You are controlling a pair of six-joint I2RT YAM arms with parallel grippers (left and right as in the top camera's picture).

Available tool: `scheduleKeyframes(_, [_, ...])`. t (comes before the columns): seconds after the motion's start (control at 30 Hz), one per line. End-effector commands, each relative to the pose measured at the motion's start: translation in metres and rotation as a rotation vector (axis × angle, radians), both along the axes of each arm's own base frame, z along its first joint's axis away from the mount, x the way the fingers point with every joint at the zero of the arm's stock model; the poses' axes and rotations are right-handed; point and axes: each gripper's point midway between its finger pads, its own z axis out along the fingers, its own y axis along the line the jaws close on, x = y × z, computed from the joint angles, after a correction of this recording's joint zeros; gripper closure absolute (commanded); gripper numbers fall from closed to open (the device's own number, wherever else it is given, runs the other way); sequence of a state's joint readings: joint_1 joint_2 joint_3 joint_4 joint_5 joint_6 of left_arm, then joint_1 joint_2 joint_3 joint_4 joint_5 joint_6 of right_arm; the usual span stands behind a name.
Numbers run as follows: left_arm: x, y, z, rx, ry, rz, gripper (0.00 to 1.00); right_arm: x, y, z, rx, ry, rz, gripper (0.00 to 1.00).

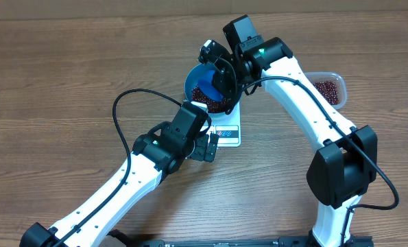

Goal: Scoop item into bowl and weigh 150g on scale
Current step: 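Lower the scoop into the bowl and shake out remaining beans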

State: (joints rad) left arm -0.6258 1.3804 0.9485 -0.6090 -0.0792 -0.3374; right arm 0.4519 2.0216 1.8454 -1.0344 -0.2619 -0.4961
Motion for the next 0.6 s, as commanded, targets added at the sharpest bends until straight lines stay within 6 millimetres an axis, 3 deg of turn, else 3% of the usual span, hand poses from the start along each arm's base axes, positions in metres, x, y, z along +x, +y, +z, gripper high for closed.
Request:
scheduleKeyframes(0.0, [-0.001, 0.004, -0.002, 0.015, -0.002, -0.007, 0.00, -0.007, -0.004, -0.004, -0.017, 0.031, 0.006, 0.96])
scheduleKeyframes(0.33, [-0.001, 0.004, -0.002, 0.015, -0.002, -0.007, 0.01, -0.003, 0.000, 0.001, 0.033, 0.053, -0.066, 0.96])
scheduleKeyframes(0.57, [-0.001, 0.004, -0.002, 0.015, -0.002, -0.007, 0.01, 0.002, 0.007, 0.022, 0.144, 0.072, -0.079, 0.96])
